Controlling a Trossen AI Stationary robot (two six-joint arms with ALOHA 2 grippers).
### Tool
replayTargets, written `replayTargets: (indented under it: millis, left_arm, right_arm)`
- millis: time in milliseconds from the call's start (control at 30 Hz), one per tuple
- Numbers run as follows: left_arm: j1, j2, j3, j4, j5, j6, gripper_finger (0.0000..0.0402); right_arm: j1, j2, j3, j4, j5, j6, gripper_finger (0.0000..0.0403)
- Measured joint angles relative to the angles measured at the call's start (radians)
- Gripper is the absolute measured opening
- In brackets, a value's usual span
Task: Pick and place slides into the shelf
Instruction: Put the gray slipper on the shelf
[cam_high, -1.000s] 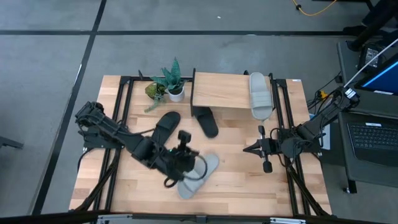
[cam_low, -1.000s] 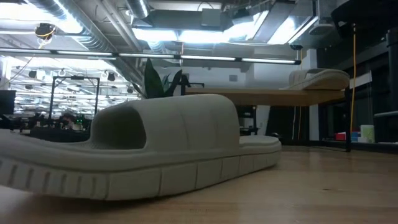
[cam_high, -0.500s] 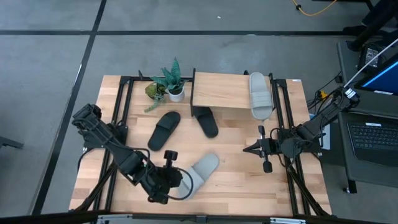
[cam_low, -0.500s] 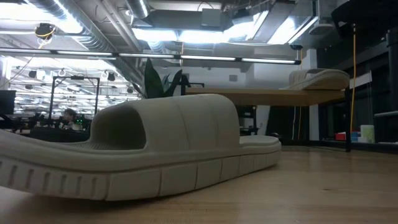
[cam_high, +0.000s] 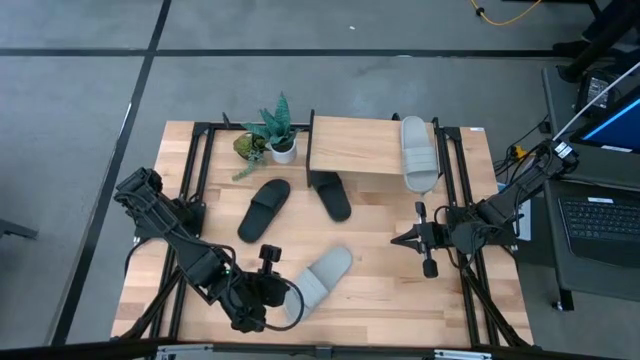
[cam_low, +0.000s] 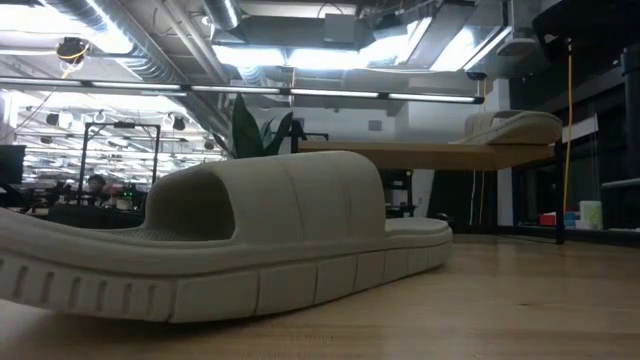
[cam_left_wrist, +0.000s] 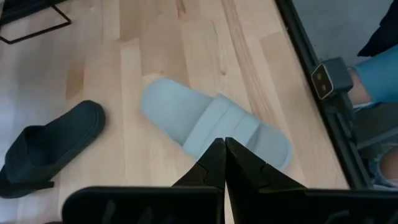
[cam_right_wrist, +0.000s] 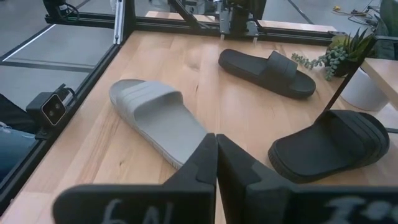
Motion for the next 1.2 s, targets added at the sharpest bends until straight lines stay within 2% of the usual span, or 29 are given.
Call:
replayTargets:
  millis: [533, 667, 833, 967, 1200]
  left_arm:
    - [0.006, 0.001, -0.003, -0.072, -0.004, -0.020, 0.0005]
    - [0.014, 0.002, -0.049, -0.061, -0.018, -0.027, 0.0041]
    - [0.026, 0.002, -0.144, -0.024, -0.130, -0.048, 0.0111]
    - [0.042, 0.002, -0.208, 0.022, -0.110, -0.047, 0.0155]
    - [0.047, 0.002, -0.232, 0.037, -0.098, -0.052, 0.0178]
  right_arm:
    - [0.000, 0.000, 0.000, 0.016, -0.006, 0.028, 0.0006]
    - [0.000, 0.000, 0.000, 0.018, -0.007, 0.027, 0.0006]
    - [0.000, 0.000, 0.000, 0.023, -0.007, 0.027, 0.0006]
    - [0.000, 0.000, 0.000, 0.023, -0.007, 0.028, 0.0006]
    - [0.000, 0.000, 0.000, 0.023, -0.031, 0.028, 0.0006]
